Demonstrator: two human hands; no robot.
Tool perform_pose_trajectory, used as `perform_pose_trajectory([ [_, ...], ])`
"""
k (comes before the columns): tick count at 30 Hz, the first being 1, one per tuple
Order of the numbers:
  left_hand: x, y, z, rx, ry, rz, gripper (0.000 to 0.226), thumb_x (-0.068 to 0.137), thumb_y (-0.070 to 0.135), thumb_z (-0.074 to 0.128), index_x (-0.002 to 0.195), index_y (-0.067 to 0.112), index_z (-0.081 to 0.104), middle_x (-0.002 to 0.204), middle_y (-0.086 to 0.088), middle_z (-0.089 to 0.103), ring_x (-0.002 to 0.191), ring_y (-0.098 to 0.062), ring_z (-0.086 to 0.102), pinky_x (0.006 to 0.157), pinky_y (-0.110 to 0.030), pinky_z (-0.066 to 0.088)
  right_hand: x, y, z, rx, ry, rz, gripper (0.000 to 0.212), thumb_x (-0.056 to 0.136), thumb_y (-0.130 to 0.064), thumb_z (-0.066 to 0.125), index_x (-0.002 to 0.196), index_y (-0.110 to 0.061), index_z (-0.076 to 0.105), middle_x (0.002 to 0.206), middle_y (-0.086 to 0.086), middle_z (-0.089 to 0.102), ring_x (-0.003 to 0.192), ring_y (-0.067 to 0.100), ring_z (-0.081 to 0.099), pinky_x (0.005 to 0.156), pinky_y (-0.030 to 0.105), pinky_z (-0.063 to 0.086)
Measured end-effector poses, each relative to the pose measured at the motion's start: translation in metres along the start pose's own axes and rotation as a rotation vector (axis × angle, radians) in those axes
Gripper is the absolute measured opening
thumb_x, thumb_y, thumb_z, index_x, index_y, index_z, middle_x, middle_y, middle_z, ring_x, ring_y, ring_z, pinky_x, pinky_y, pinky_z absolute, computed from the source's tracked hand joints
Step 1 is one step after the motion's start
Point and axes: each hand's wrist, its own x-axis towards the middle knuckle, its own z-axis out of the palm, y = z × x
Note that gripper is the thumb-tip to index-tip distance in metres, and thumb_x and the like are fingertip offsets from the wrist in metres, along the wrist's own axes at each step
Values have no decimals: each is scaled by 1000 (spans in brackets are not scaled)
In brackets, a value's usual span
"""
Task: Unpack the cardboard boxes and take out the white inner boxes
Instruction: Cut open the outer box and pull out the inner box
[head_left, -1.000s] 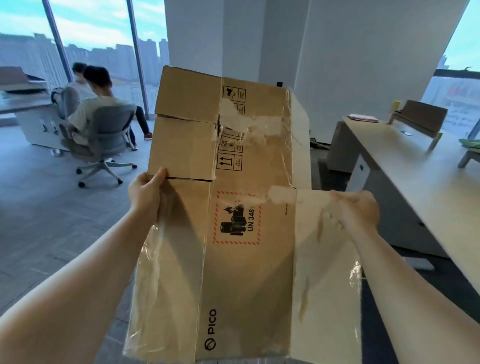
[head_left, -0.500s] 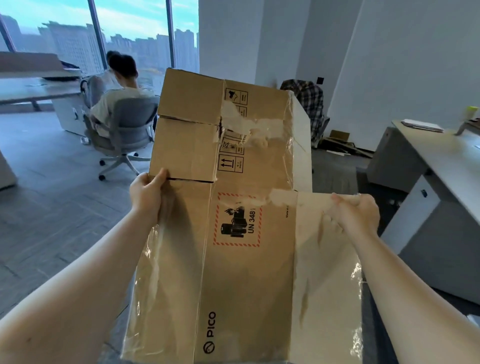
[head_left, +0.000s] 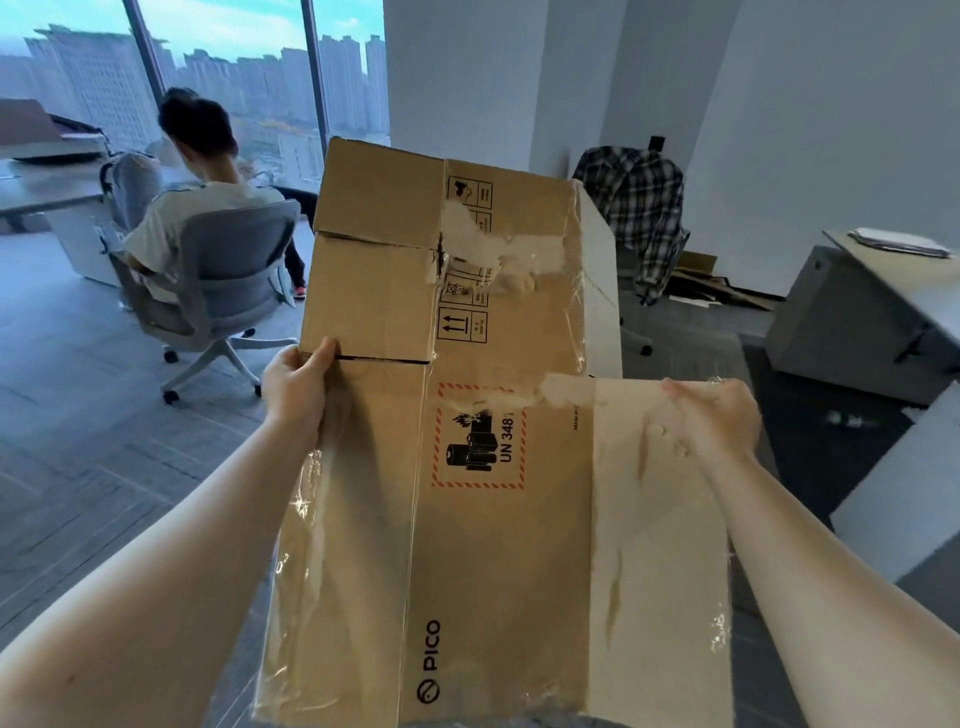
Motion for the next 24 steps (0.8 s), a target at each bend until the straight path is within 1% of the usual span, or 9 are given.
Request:
perform_pose_trajectory([
  [2,39,-6,7,24,10,1,27,90,30,59,69,17,49,70,0,50,65,-15,47,63,-29,42,24,-9,35,3,-8,1,50,77,-42,67,112,-6,60,111,12,63,102,30,59,78,33,45],
  [5,100,-18,22,46,26,-15,26,89,32,61,70,17,51,71,0,52,74,-21,49,74,-36,44,65,-21,87,16,-10,-6,49,79,-38,67,114,-4,58,115,14,61,106,32,56,82,35,44],
  [8,160,-25,48,62,31,-10,25,89,32,60,70,19,51,71,1,52,73,-18,49,78,-37,44,113,-35,138,50,-19,-8,51,80,-34,68,117,-2,54,117,14,59,110,33,54,84,35,43],
  [9,182,-26,58,63,37,-5,25,89,32,60,70,19,51,72,1,52,73,-19,50,80,-38,44,132,-41,156,52,-27,-16,50,80,-35,68,115,-2,56,116,14,60,108,33,56,83,35,43],
  [12,243,-27,86,58,57,-2,24,89,32,60,70,19,52,72,0,54,78,-21,51,82,-39,46,184,-59,206,30,-59,-46,37,80,-33,67,104,-5,67,104,17,67,99,34,60,76,33,44],
  [16,319,-31,119,62,62,3,26,90,29,60,67,18,51,70,0,52,66,-15,48,70,-32,44,245,-81,264,1,-62,-5,39,79,-34,67,99,-2,65,93,15,63,96,33,60,69,28,35],
  [19,371,-45,140,54,66,4,26,91,26,58,68,17,49,69,1,50,62,-11,46,63,-25,42,281,-88,305,-10,-80,32,37,78,-34,67,97,-3,65,85,12,59,84,25,56,67,27,33],
  [22,423,-67,160,79,50,-6,28,91,24,57,66,16,48,66,2,47,58,-9,43,52,-15,39,310,-87,347,-34,-82,49,31,78,-32,67,87,-3,65,78,9,54,78,23,51,66,28,32],
  [24,464,-84,171,102,33,-27,31,91,25,59,64,16,46,64,1,47,57,-9,42,53,-18,38,326,-87,380,-45,-74,63,26,78,-33,66,79,-7,61,74,8,51,76,24,49,66,29,33],
])
